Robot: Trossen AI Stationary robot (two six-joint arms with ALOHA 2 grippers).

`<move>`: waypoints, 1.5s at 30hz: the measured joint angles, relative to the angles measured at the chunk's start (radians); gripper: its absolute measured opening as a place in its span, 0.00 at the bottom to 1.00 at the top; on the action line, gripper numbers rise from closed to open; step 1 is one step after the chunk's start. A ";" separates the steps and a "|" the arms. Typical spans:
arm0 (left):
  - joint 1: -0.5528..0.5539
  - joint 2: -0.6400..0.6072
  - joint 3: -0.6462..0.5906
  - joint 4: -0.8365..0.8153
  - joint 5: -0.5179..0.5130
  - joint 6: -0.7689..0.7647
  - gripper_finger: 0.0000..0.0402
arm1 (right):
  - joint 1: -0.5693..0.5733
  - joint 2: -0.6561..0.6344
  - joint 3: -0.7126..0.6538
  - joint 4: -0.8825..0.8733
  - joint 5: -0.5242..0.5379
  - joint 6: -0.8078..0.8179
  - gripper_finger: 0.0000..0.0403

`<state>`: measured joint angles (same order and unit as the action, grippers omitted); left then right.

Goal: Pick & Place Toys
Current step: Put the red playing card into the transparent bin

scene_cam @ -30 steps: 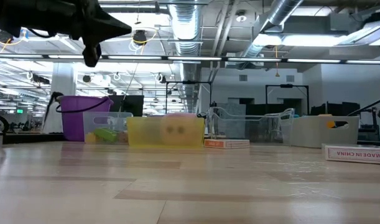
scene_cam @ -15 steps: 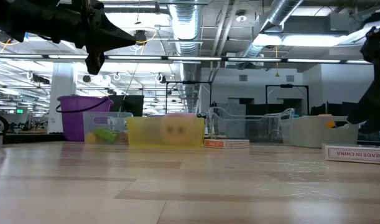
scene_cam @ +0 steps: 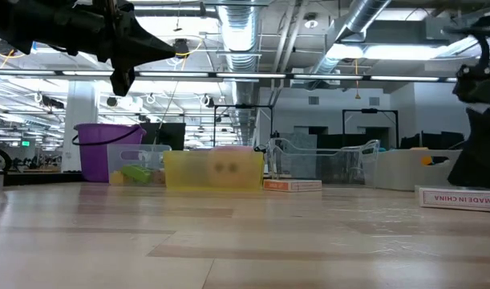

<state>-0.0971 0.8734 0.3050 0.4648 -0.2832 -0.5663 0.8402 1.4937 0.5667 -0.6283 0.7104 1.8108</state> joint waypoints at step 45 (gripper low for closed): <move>-0.016 0.000 0.000 0.001 0.000 0.000 0.00 | 0.022 0.001 -0.064 0.635 0.055 -0.487 0.85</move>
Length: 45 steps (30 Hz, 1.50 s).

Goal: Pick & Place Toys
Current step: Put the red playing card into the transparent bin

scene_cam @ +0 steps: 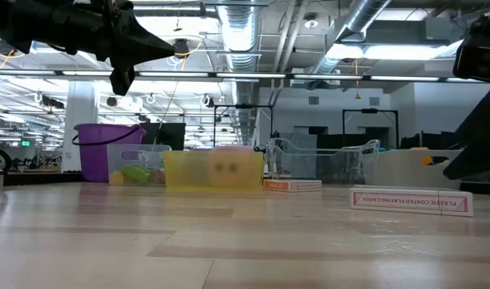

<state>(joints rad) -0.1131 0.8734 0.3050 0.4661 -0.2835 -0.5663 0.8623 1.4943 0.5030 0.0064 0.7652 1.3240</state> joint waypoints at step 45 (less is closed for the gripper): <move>0.000 0.000 0.000 -0.002 0.000 0.001 0.00 | -0.083 0.216 0.008 0.111 0.016 -0.119 0.99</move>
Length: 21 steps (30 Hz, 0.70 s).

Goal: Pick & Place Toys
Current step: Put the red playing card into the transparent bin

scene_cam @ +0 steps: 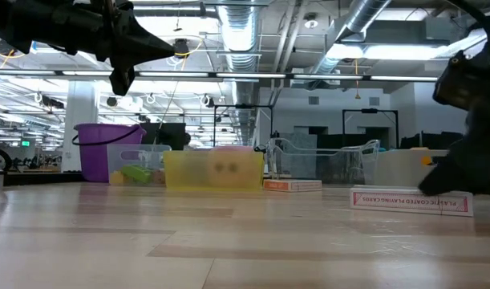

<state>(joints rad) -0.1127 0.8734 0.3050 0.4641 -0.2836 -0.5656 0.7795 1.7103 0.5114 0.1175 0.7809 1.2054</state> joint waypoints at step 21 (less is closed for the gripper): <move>0.000 0.000 0.000 -0.021 0.000 0.003 0.00 | -0.029 0.180 0.111 0.033 0.075 -0.217 0.91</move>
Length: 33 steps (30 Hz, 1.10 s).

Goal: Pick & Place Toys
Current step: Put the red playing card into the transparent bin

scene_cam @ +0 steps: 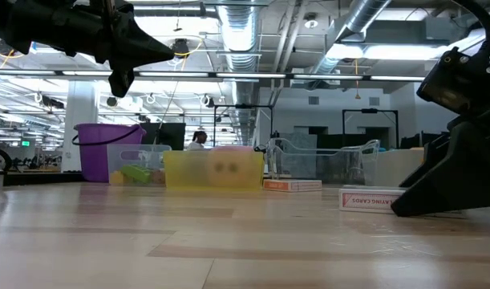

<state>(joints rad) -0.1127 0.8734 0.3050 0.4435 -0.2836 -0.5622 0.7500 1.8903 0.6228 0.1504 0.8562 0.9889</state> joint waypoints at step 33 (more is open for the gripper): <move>0.178 -0.001 0.000 0.045 0.000 0.007 0.00 | -0.760 -0.665 -0.008 -0.266 0.000 -0.371 0.75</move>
<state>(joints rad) 0.0650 0.8726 0.3050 0.4881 -0.2840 -0.5549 -0.0099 1.2250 0.6151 -0.1158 0.8565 0.6181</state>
